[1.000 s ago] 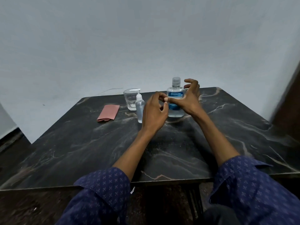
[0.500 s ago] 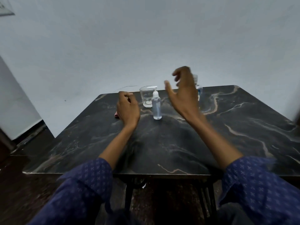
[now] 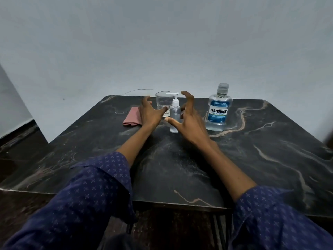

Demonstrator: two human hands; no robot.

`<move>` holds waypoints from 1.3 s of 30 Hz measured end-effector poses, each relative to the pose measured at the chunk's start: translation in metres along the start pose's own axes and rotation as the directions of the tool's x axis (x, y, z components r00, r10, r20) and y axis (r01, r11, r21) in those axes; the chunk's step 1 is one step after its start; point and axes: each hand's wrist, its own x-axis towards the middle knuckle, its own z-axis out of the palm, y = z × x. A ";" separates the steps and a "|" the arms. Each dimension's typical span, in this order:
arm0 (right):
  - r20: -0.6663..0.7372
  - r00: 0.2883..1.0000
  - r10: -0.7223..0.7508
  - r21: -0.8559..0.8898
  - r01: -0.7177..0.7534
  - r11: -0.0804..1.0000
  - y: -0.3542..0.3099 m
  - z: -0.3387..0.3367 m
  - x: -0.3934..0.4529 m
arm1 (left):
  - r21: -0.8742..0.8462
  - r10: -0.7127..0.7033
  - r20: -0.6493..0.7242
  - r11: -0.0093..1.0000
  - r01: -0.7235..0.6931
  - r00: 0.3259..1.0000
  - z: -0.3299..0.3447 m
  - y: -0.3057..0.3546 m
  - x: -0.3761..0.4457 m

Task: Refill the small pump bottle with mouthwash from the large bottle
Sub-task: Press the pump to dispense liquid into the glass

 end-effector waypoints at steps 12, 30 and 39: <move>0.009 1.000 0.022 -0.014 -0.022 1.000 0.010 0.006 0.004 | 0.049 0.032 0.050 0.998 -0.034 0.998 0.015 0.010 0.019; -0.015 1.000 -0.011 0.218 0.014 0.976 0.005 -0.017 0.000 | 0.052 0.117 0.020 0.992 -0.118 0.993 -0.043 -0.003 -0.062; 0.093 0.990 -0.104 0.169 0.087 0.982 0.003 -0.024 -0.004 | 0.008 0.192 0.114 0.981 -0.194 0.975 -0.053 -0.006 -0.060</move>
